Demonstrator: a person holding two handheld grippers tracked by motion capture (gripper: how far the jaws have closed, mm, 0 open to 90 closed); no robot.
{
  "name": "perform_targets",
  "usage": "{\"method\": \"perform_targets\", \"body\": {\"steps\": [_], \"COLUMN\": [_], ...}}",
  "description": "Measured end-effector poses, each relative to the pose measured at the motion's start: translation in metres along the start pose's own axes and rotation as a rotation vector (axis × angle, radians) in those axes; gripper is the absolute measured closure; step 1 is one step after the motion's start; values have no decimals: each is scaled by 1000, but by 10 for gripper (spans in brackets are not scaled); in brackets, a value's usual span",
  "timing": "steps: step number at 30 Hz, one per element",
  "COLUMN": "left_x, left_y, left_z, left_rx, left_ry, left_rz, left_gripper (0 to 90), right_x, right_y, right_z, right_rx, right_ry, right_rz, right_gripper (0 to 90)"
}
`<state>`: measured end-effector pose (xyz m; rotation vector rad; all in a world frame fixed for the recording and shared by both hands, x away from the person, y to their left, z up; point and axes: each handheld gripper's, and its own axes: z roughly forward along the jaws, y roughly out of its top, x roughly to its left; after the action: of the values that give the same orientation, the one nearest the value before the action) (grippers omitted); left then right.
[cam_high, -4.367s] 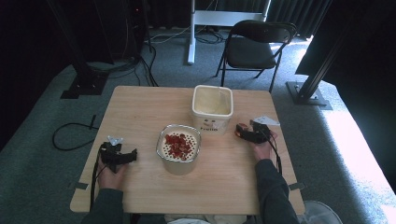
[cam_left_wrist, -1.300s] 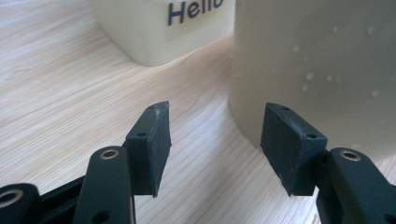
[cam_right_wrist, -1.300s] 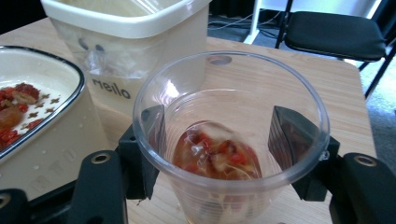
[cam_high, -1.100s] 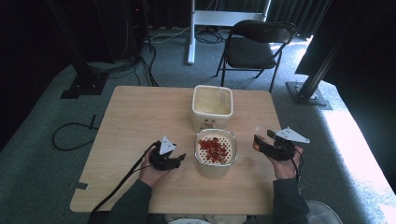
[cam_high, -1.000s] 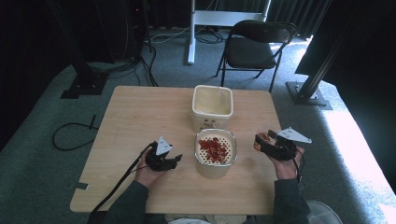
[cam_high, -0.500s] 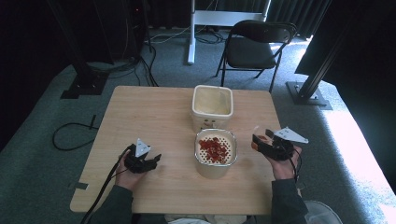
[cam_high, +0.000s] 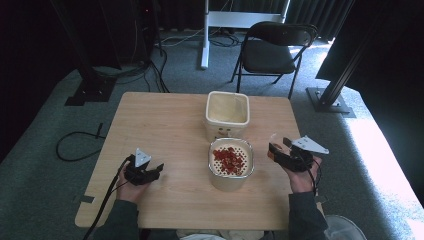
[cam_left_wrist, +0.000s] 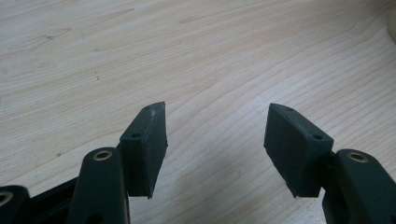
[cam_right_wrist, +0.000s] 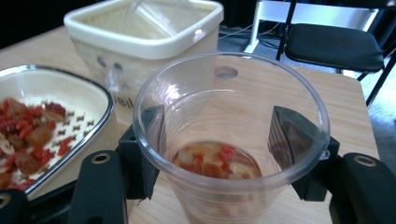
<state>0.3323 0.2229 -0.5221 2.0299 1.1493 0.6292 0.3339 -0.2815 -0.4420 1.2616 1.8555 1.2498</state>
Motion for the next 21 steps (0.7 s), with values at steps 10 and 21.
{"method": "perform_targets", "body": {"steps": [10, 21], "left_x": [1, 3], "left_y": [-1, -3], "left_z": [3, 3], "left_rx": [10, 16], "left_ry": [0, 5], "left_rz": [-8, -14], "left_gripper": [402, 402], "right_x": [11, 38], "right_y": [8, 28], "right_z": [-1, -5], "right_rx": [1, 14], "right_ry": [20, 6], "right_rz": [-53, -191], "right_gripper": [365, 366]}}
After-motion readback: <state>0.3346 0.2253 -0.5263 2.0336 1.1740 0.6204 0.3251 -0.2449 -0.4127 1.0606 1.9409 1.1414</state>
